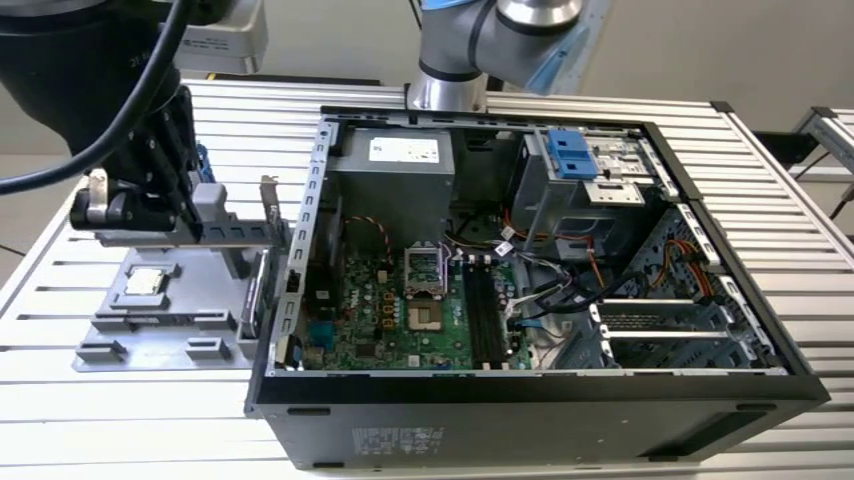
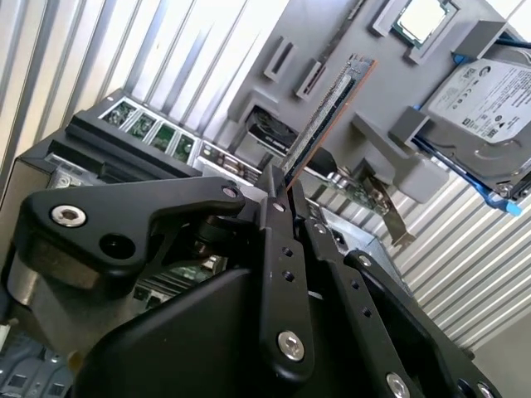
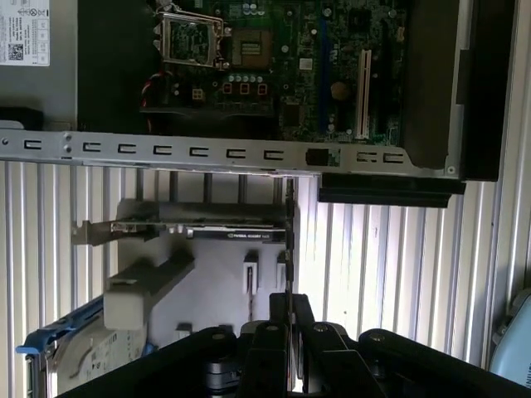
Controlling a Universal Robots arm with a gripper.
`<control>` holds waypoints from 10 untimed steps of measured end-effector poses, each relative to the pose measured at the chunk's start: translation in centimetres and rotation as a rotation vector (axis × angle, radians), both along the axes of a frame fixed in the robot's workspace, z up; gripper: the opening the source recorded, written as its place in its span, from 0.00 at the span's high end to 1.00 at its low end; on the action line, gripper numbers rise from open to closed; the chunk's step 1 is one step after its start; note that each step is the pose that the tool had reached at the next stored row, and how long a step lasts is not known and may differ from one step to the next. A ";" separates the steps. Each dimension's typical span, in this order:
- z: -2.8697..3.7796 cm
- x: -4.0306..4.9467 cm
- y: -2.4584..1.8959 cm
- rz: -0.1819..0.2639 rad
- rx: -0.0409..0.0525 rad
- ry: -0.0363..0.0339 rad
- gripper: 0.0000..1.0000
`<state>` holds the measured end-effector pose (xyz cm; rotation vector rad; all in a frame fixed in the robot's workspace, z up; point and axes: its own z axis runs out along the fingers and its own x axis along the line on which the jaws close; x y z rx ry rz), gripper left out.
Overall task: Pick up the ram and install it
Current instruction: 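Pick up the ram and move it above insertion slot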
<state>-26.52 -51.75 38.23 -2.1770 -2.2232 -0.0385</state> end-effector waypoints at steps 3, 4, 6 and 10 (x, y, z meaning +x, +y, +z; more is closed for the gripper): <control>-0.04 0.52 0.00 0.000 -0.0004 0.0000 1.00; -0.05 0.70 0.00 0.000 -0.0006 0.0000 1.00; -0.08 1.09 0.00 0.000 -0.0008 0.0000 1.00; -0.16 1.85 0.00 0.000 -0.0016 0.0000 1.00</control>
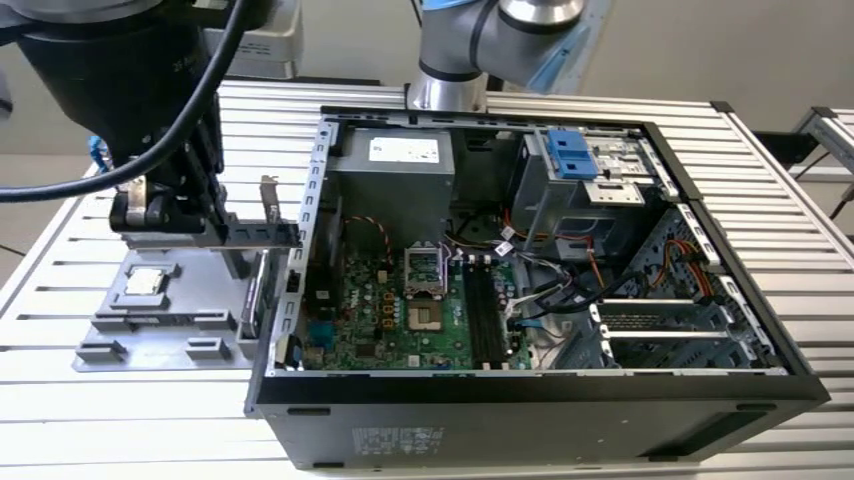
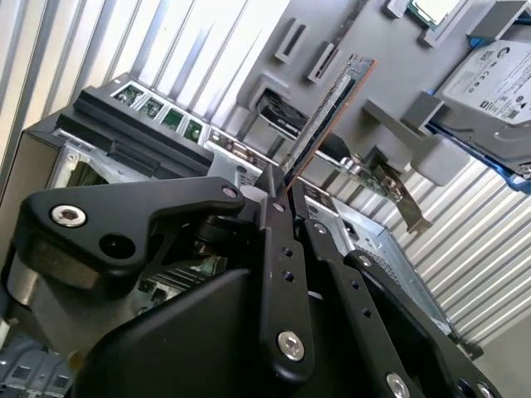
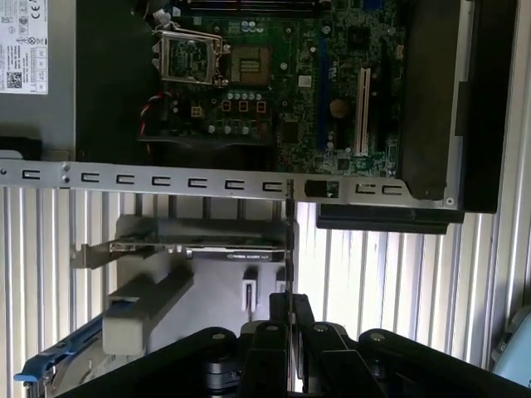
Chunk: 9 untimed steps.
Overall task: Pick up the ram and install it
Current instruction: 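Pick up the ram and move it above insertion slot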
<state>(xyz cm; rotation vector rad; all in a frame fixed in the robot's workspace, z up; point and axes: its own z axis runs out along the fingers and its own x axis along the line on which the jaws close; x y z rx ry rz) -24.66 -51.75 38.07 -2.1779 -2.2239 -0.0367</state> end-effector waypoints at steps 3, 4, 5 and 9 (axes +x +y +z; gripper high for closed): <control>-0.05 0.55 0.00 0.000 -0.0006 0.0000 1.00; -0.07 0.74 0.00 -0.001 -0.0008 0.0000 1.00; -0.08 0.93 0.00 -0.001 -0.0010 0.0000 1.00; -0.14 1.65 0.00 -0.010 -0.0016 0.0000 1.00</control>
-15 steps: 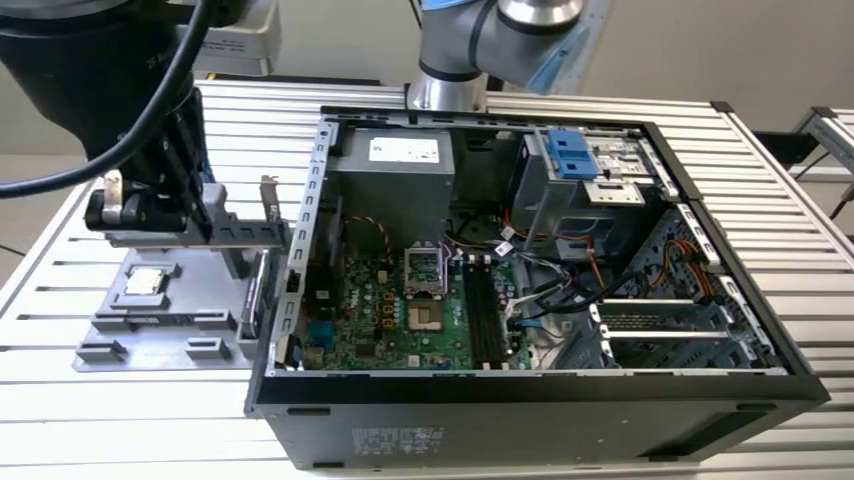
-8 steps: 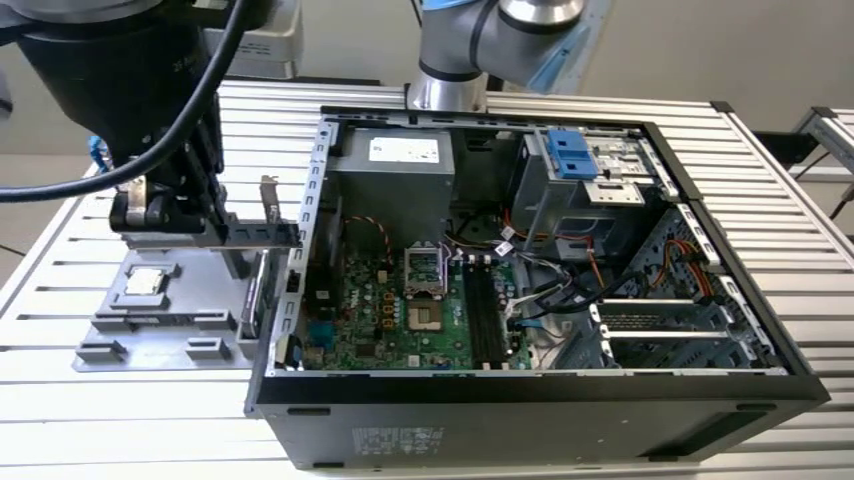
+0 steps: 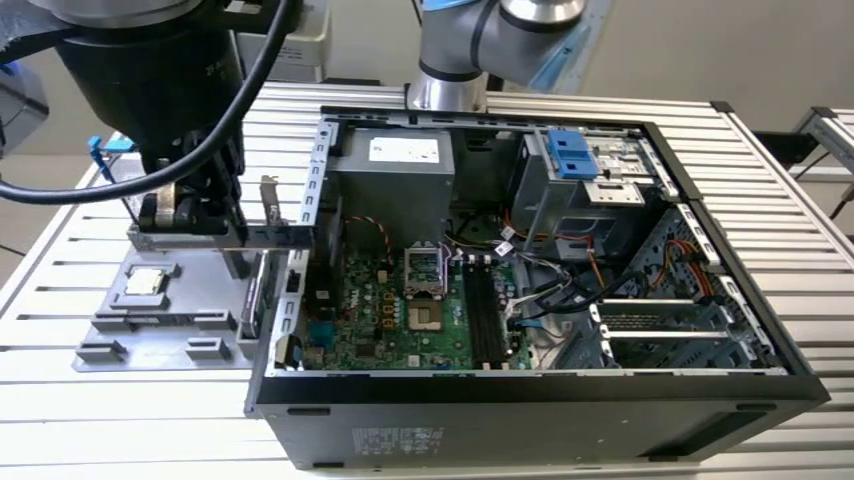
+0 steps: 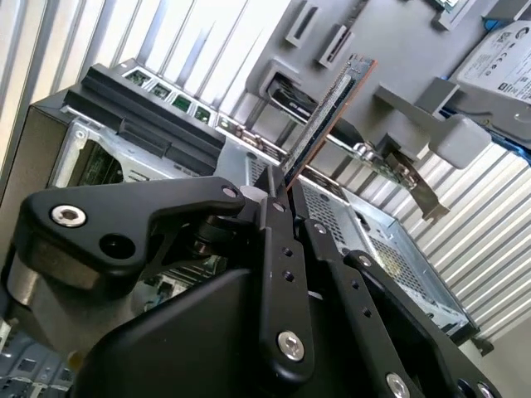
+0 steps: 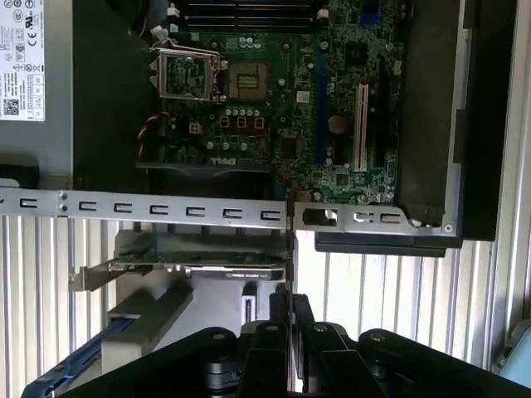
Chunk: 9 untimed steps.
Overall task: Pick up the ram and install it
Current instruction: 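Pick up the ram and move it above insertion slot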
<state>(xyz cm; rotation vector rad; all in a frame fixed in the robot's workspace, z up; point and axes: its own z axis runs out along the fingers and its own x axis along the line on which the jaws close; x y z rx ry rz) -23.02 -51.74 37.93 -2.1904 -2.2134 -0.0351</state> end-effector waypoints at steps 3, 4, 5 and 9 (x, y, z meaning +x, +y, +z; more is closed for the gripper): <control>-0.06 0.59 0.00 -0.007 -0.0001 -0.0001 1.00; -0.08 0.81 0.00 -0.009 -0.0002 0.0000 1.00; -0.09 1.05 0.00 -0.010 -0.0004 0.0000 1.00; -0.18 2.03 0.01 -0.012 -0.0010 0.0000 1.00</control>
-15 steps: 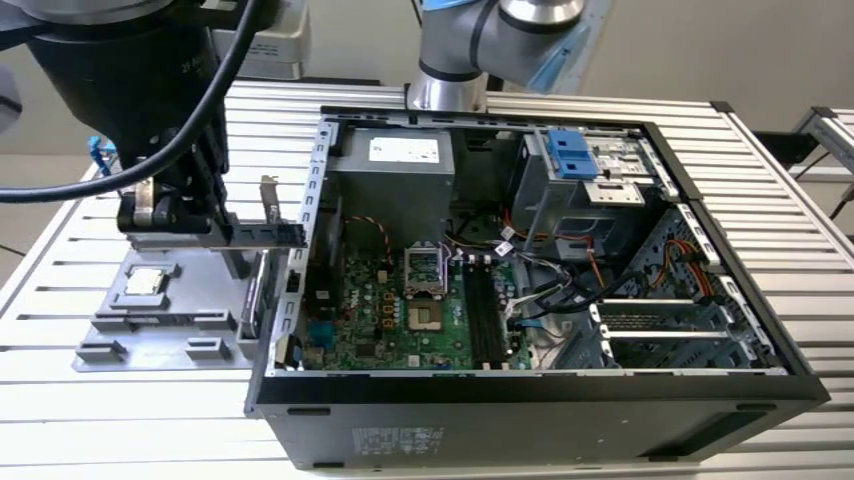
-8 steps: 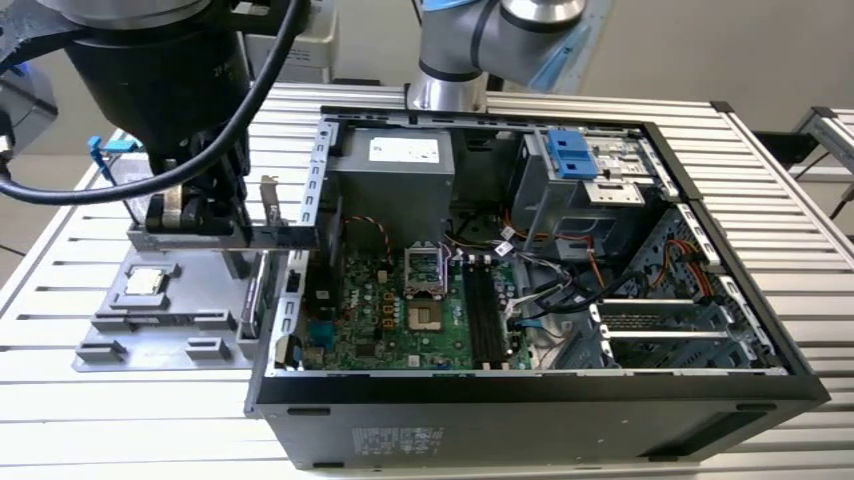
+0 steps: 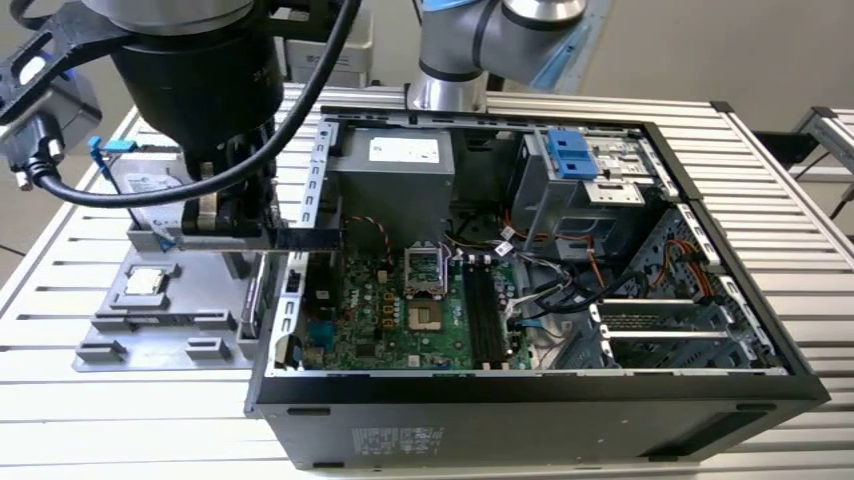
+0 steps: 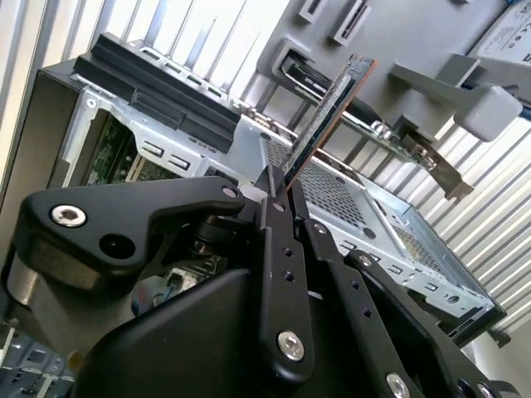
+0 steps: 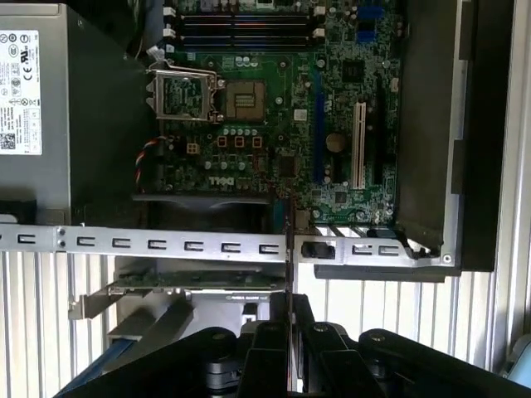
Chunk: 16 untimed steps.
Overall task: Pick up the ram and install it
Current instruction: 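Pick up the ram and move it above insertion slot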
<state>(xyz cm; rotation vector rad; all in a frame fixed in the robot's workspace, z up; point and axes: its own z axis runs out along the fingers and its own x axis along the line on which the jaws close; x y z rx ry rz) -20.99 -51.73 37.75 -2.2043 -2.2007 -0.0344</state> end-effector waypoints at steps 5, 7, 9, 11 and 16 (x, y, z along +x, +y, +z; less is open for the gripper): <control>-0.10 1.21 0.03 -0.001 -0.0013 0.0000 1.00; -0.14 1.68 0.04 -0.001 -0.0019 0.0000 1.00; -0.19 2.17 0.05 -0.002 -0.0024 0.0000 1.00; -0.23 2.61 0.06 -0.002 -0.0029 0.0000 1.00; -0.26 3.56 0.08 -0.003 -0.0035 0.0000 1.00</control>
